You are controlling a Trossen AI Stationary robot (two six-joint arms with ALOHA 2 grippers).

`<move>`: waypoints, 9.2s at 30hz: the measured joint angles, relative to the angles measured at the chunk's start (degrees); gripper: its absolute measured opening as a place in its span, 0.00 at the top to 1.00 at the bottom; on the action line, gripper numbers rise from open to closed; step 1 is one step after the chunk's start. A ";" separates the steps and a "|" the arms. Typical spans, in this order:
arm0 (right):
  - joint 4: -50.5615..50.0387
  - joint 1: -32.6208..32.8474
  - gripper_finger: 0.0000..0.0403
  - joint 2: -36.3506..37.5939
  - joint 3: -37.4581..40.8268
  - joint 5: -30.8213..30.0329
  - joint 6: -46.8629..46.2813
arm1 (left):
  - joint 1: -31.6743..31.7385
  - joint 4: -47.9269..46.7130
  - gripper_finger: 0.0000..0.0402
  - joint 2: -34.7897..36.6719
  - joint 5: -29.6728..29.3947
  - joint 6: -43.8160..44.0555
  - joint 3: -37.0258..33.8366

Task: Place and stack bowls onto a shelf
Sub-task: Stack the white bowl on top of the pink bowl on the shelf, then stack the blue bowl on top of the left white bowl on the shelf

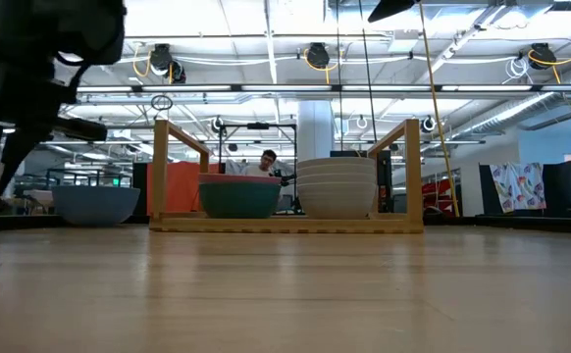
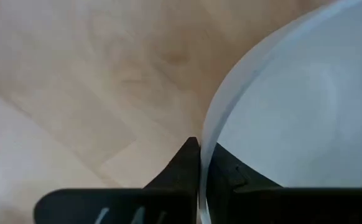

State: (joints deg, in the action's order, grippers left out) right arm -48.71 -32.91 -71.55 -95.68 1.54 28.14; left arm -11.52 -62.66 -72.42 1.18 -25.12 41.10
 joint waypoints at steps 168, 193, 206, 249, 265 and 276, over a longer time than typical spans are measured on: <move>4.99 -0.11 1.00 0.49 0.02 -7.50 8.55 | 67.93 -27.33 0.82 -35.08 -5.20 21.53 50.86; 5.26 -0.11 1.00 0.49 0.02 -7.50 10.72 | 70.94 -18.25 0.82 -35.07 0.23 59.04 50.86; 5.40 -0.11 1.00 0.48 0.02 -7.52 13.19 | 73.60 -15.26 0.82 -36.33 -6.94 83.18 50.86; 7.37 -0.11 1.00 0.52 0.02 -7.52 14.58 | 73.05 -13.99 0.82 -37.05 -13.26 93.18 47.64; 7.37 -0.09 1.00 0.52 0.02 -7.51 14.78 | 74.08 -10.50 0.82 -33.67 -11.10 87.22 42.51; 7.34 -0.10 1.00 0.52 0.02 -7.50 14.65 | 73.93 -5.84 0.82 -29.53 -10.73 95.46 41.89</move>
State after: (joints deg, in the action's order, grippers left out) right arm -41.36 -33.01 -71.02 -95.66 -5.96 42.78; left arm 62.42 -68.51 -101.95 -9.55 70.34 82.99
